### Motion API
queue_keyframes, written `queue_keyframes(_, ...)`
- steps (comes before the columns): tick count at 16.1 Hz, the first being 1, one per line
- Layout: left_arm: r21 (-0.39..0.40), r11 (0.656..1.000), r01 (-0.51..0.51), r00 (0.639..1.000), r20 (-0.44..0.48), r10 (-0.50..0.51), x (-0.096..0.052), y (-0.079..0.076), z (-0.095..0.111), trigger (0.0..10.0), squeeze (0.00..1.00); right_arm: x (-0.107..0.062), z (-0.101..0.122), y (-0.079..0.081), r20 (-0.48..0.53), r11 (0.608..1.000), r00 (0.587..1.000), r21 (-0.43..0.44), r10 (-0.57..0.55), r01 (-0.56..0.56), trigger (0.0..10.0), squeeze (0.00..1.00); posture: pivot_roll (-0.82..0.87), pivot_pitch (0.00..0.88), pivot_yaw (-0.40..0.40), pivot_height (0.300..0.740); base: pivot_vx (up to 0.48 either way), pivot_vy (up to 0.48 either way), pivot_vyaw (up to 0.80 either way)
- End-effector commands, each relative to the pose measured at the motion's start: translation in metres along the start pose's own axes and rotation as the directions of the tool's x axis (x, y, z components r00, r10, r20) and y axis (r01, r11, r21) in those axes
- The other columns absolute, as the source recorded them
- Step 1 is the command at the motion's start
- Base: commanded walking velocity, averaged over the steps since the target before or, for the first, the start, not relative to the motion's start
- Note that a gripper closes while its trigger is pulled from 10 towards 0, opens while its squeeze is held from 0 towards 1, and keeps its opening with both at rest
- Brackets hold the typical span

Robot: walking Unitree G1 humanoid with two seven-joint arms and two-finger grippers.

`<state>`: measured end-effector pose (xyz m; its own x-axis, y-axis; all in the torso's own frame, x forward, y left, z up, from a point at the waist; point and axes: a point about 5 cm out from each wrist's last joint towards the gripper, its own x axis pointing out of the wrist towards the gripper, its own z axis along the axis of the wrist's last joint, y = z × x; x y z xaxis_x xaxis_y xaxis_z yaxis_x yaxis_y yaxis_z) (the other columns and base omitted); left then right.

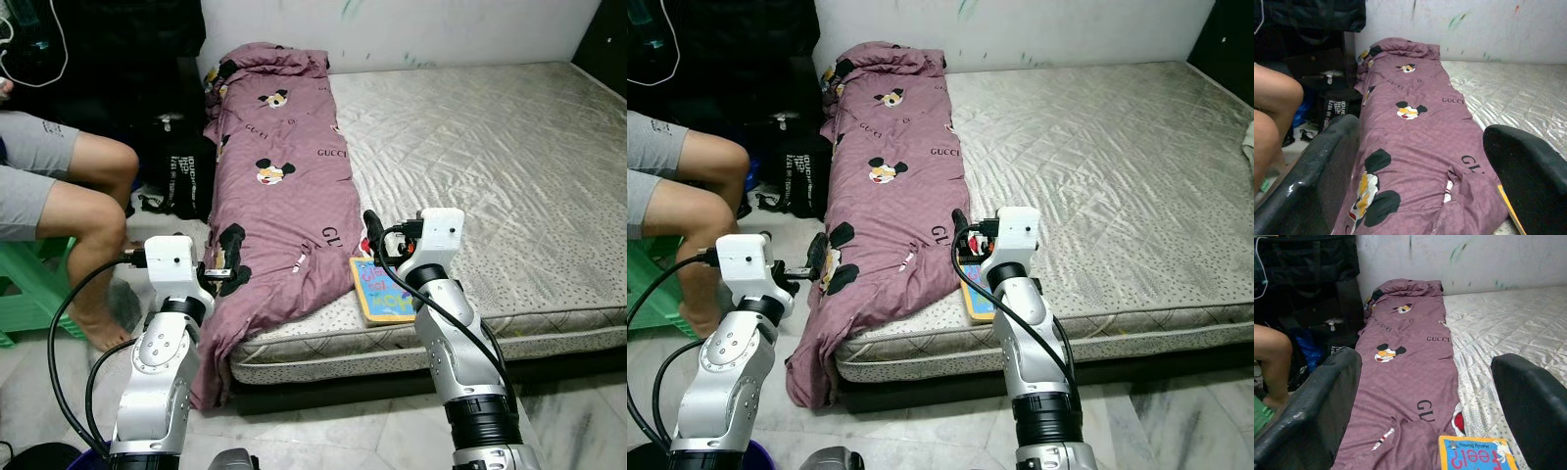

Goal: Clean up the room

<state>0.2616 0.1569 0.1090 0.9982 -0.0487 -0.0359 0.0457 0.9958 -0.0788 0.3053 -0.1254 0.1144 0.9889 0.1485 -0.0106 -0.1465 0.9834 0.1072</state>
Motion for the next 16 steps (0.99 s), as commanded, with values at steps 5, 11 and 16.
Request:
queue_keyframes(5, 0.008, 1.0, 0.013, 1.0, 0.026, -0.013, 0.0002, 0.0012, 0.0057, 10.0, 0.0, -0.0001, 0.0066, 0.0012, 0.039, 0.999, 0.999, -0.045, -0.018, 0.02, 10.0, 0.0, -0.07, 0.0, -0.005, 0.74, 0.278, 0.0, 0.0)
queue_keyframes(11, 0.014, 1.0, 0.013, 1.0, 0.025, -0.014, 0.0013, 0.0011, 0.0058, 10.0, 0.0, 0.0013, 0.0014, 0.0021, 0.0, 1.0, 1.0, -0.008, -0.009, 0.009, 10.0, 0.0, -0.07, 0.0, -0.002, 0.74, 0.29, 0.0, 0.0)
queue_keyframes(16, 0.024, 1.0, -0.005, 1.0, 0.019, 0.005, 0.003, 0.0001, 0.0052, 10.0, 0.0, 0.0005, 0.0037, 0.0046, 0.016, 1.0, 1.0, -0.008, 0.024, -0.024, 10.0, 0.0, -0.07, 0.0, -0.006, 0.74, 0.0, 0.0, 0.0)
